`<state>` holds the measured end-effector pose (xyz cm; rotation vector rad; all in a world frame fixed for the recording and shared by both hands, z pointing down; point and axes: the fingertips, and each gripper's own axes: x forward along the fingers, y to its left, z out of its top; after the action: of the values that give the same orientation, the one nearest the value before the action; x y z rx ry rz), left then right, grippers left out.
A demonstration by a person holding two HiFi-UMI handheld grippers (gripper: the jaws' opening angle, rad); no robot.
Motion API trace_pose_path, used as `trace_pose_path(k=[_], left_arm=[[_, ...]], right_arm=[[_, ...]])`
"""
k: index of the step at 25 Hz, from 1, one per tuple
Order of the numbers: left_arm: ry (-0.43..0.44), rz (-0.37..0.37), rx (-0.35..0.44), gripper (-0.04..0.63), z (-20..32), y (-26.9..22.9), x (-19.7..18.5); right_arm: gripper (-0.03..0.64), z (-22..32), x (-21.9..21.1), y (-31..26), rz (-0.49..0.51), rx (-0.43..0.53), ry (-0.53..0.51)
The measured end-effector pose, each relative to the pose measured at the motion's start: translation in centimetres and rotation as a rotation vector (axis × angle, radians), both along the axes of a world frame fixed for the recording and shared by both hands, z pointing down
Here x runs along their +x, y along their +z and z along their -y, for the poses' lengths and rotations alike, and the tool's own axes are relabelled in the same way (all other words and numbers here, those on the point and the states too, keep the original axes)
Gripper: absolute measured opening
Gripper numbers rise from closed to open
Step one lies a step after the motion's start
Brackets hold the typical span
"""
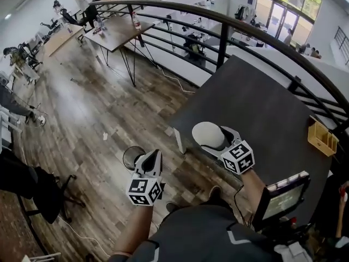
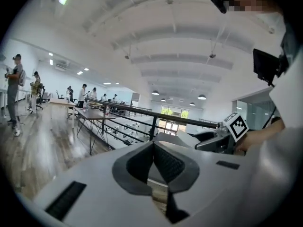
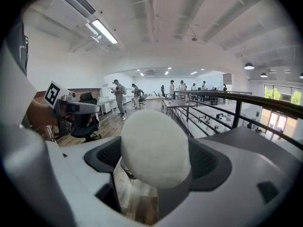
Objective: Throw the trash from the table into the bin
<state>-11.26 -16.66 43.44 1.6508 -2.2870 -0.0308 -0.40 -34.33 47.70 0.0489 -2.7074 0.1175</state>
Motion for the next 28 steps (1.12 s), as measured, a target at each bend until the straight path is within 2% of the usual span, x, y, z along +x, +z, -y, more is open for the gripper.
trace_pose_path(k=[6,10,15,20,28], left_arm=[[-0.141,-0.021,0.061,0.012,-10.8,-0.4,-6.3],[-0.218,-0.034,0.153,0.011,-17.6,-1.5,-9.3],[-0.38,-0.068,0.105,0.011,-23.8,0.0,-12.4],[-0.441,-0.057,0.116,0.011,-27.9,1.0,-14.1],[-0.547,-0.073,0.037,0.011,-31.0,2.8,-17.4]], right_arm=[[0.453,-9.6,-7.9,-2.2,0.056,0.017,-0.104],[0.453,-15.5,-12.2,-2.6,0.073,0.016,-0.177],[0.453,-20.7,-16.1,-3.7,0.091,0.033,-0.261],[0.453,-25.2,-20.2,-4.0,0.092,0.021,-0.353],[0.453,-28.7,-27.5,-2.6,0.072,0.001,-0.486]])
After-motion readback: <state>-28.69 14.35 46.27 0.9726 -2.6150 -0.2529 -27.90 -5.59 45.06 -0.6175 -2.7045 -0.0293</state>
